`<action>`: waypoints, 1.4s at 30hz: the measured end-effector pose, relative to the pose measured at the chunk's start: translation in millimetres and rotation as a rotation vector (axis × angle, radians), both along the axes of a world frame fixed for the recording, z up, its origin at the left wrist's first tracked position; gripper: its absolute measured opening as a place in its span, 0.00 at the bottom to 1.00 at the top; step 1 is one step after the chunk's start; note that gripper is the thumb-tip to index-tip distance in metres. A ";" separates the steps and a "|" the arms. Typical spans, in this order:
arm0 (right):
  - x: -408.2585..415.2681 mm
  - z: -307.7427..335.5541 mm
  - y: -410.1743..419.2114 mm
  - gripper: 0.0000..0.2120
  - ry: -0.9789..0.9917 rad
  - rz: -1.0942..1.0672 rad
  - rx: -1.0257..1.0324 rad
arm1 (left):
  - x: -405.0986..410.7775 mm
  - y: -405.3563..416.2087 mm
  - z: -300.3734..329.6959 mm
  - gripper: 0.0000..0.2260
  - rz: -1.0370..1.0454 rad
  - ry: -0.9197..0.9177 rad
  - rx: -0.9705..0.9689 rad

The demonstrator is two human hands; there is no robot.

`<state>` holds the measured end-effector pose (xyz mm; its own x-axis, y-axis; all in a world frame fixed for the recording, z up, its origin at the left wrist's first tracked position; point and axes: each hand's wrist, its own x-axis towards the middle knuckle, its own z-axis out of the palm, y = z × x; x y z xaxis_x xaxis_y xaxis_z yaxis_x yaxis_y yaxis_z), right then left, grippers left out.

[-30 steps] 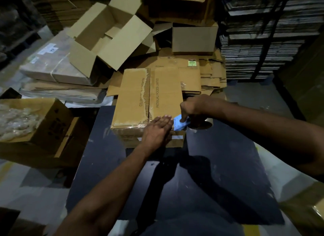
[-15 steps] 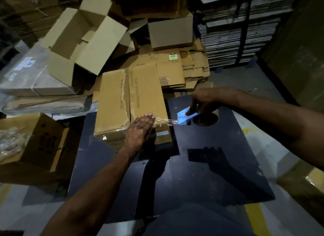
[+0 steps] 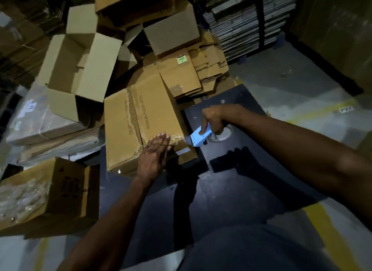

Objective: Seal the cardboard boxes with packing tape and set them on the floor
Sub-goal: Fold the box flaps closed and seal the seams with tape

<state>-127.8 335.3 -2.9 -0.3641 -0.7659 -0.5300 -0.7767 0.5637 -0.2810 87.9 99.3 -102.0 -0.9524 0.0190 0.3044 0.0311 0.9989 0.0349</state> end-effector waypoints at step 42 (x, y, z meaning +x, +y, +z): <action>99.5 -132.4 -18.8 0.42 -0.521 -0.537 -0.884 | -40.4 -13.5 86.0 0.31 -0.022 -0.486 -0.136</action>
<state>-28.3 316.5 -135.3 -0.6499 -0.7569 -0.0686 -0.1709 0.2335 -0.9572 47.4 85.9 -16.0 -0.9824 0.0490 -0.1804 0.0643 0.9947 -0.0799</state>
